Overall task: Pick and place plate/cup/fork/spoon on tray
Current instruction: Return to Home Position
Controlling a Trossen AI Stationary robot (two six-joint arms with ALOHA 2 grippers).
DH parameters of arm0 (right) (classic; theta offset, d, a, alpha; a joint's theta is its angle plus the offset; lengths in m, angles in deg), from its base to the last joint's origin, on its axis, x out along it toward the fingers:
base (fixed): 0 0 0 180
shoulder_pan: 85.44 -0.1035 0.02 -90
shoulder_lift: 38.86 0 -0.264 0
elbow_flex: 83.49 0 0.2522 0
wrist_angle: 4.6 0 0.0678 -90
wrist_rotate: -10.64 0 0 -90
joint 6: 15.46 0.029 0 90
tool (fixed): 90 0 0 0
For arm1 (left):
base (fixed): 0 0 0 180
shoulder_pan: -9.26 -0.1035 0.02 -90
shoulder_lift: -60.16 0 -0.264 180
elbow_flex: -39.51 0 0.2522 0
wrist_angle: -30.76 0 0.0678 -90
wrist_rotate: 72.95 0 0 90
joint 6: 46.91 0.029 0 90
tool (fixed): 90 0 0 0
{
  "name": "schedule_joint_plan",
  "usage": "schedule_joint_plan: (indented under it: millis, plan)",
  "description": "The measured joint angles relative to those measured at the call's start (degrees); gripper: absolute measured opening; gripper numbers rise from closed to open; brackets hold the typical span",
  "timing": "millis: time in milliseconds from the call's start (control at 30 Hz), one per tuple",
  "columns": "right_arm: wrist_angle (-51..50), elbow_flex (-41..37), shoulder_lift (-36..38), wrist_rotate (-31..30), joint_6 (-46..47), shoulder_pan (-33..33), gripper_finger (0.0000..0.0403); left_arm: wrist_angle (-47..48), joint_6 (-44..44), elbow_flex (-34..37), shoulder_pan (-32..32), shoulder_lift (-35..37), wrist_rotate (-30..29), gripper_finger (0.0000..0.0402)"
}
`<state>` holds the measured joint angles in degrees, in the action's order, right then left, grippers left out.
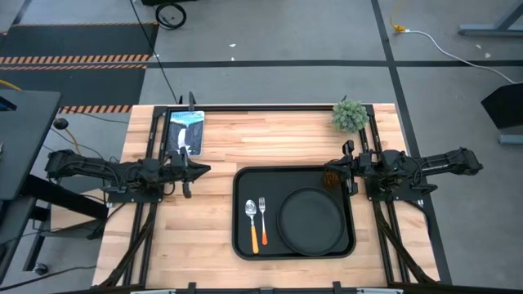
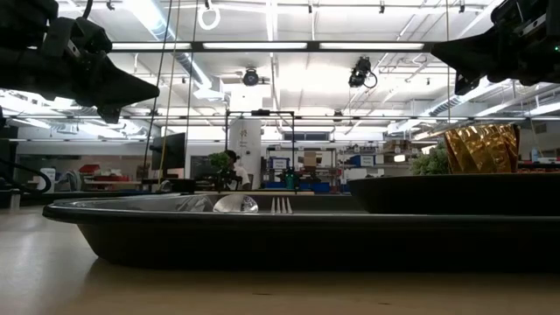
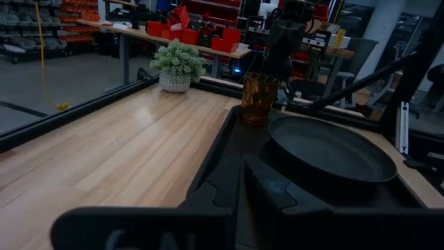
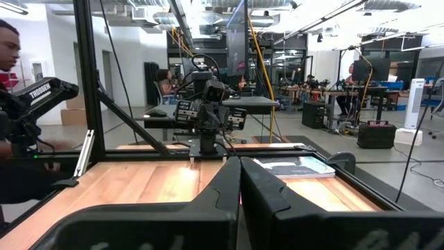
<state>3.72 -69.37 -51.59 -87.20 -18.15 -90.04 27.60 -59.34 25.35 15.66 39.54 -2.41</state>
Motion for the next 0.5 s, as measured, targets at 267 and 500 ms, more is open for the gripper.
schedule_joint_plan:
  millis: [267, 500]
  plan:
    - [0.0, 0.0, 0.0, 0.0, 0.02, 0.0, 0.0019, -0.01, 0.04, 0.0, 0.0, 0.0, -0.02, 0.0025]
    - [-0.01, 0.0, 0.0, 0.0, 0.01, 0.0, 0.0019, 0.0, 0.0, 0.02, 0.0, 0.0, -0.02, 0.0025]
